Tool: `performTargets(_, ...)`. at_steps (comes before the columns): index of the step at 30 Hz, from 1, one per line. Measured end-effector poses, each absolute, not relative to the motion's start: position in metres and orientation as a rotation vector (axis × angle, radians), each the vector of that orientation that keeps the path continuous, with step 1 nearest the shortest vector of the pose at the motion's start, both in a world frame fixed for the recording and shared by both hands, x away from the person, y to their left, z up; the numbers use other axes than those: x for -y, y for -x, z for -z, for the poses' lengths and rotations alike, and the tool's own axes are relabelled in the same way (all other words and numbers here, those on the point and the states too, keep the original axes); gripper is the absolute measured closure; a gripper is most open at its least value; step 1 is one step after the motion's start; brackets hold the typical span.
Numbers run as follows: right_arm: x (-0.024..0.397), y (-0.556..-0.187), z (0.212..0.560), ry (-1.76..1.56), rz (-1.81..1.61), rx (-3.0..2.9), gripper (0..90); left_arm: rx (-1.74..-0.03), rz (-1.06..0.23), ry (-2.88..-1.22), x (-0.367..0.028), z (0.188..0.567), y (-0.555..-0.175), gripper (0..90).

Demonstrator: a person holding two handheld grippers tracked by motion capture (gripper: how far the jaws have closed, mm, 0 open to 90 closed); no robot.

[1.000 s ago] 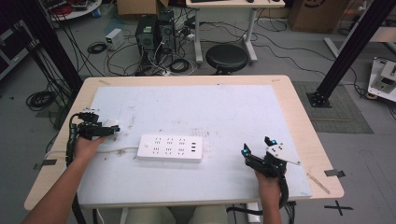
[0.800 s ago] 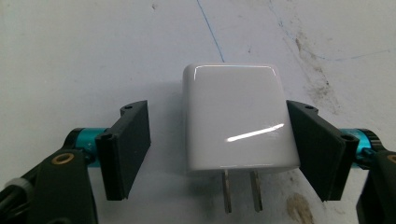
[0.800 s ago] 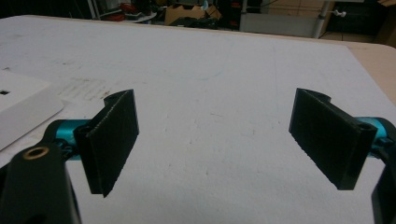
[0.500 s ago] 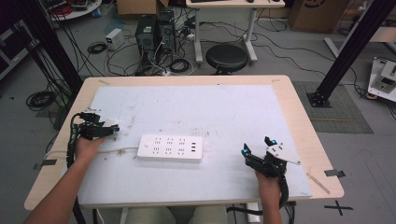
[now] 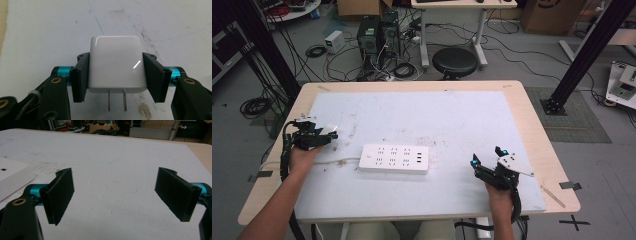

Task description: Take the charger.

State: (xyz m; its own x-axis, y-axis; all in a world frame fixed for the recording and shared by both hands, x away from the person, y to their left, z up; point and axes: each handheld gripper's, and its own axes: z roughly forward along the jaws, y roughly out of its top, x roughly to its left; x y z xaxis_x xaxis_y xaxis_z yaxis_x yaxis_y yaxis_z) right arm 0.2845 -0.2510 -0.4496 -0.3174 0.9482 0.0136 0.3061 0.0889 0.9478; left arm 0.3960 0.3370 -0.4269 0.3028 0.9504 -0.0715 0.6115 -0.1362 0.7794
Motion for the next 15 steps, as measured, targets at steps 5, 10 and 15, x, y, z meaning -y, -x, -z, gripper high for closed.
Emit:
performTargets(5,0.251,-0.285,0.45,-1.241,-1.245,-1.715,16.2,-1.34,-0.614,-1.823,-0.335,0.415,-0.386,42.5)
performTargets(10,0.251,-0.284,0.45,-1.235,-1.247,-1.716,16.2,-1.274,-0.619,-1.78,-0.333,0.403,-0.371,42.6)
performTargets(15,0.251,-0.284,0.45,-1.233,-1.25,-1.721,16.2,-1.216,-0.618,-1.759,-0.329,0.396,-0.358,42.5)
